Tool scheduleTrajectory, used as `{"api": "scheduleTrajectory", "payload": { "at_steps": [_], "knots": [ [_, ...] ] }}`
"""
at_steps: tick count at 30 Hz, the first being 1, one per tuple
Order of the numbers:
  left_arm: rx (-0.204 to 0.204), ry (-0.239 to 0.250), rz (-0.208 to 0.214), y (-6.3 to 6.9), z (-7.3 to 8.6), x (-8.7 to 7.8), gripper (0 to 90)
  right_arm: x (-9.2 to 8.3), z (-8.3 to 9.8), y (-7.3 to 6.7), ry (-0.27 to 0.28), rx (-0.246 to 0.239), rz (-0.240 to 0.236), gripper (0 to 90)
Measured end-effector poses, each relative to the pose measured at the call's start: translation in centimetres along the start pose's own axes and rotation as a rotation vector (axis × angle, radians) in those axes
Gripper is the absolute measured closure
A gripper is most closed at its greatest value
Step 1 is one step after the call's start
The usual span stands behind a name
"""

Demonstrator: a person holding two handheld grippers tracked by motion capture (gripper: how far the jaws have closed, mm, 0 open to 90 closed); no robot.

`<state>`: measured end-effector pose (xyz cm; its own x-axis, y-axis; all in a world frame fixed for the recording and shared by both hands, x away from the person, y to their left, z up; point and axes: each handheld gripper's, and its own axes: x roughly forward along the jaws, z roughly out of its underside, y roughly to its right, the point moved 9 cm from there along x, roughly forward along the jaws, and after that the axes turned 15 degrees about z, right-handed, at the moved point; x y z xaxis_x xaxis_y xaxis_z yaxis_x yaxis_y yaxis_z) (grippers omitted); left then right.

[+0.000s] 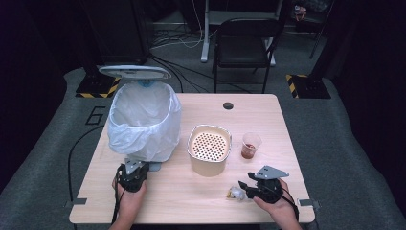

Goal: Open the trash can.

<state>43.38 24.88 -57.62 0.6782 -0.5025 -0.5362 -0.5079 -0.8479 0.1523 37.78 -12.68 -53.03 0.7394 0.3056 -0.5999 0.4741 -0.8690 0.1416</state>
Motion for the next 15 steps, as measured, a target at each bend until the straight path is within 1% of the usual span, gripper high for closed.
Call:
{"api": "scheduleTrajectory", "payload": {
  "at_steps": [1,2,3,4,5,6,7,9,12,13,14,15],
  "knots": [
    [0.001,0.001,-0.001,0.0,0.0,0.0,90.0,-0.2,0.0,-0.2,0.004,0.001,0.004,49.0],
    [0.0,-0.006,-0.002,0.1,0.0,0.0,90.0,-0.3,0.1,-0.3,0.009,-0.024,-0.003,49.2],
    [-0.002,-0.002,-0.006,0.1,0.0,0.0,90.0,-0.3,0.1,-0.4,0.012,-0.026,0.007,49.4],
    [0.008,-0.015,-0.013,-0.1,0.0,0.0,90.0,-0.3,0.2,-0.6,0.014,-0.034,0.002,49.7],
    [0.008,-0.015,-0.013,-0.1,0.0,0.0,90.0,-0.3,0.2,-0.6,0.014,-0.034,0.002,49.7],
    [-0.019,0.007,-0.007,0.0,-0.1,0.2,90.0,-0.2,0.3,-0.8,0.02,-0.04,-0.01,50.3],
    [-0.014,0.0,-0.009,-0.1,-0.1,0.1,90.0,-0.1,0.4,-1.0,0.015,-0.038,-0.014,50.7],
    [-0.015,0.005,-0.008,-0.1,-0.1,0.2,90.0,-0.1,0.6,-1.3,0.008,-0.04,-0.029,51.3],
    [-0.01,-0.001,-0.011,-0.1,-0.1,0.1,90.0,0.3,0.8,-1.7,0.0,-0.038,-0.054,51.6],
    [-0.005,-0.005,-0.013,-0.1,-0.1,0.1,90.0,0.3,0.8,-1.7,0.0,-0.038,-0.054,51.6],
    [-0.008,0.002,-0.014,0.0,-0.1,0.2,90.0,0.4,1.0,-2.0,-0.009,-0.04,-0.073,51.5],
    [-0.008,0.002,-0.014,0.0,-0.1,0.2,90.0,0.4,1.0,-2.0,-0.009,-0.04,-0.073,51.5]
  ]
}}
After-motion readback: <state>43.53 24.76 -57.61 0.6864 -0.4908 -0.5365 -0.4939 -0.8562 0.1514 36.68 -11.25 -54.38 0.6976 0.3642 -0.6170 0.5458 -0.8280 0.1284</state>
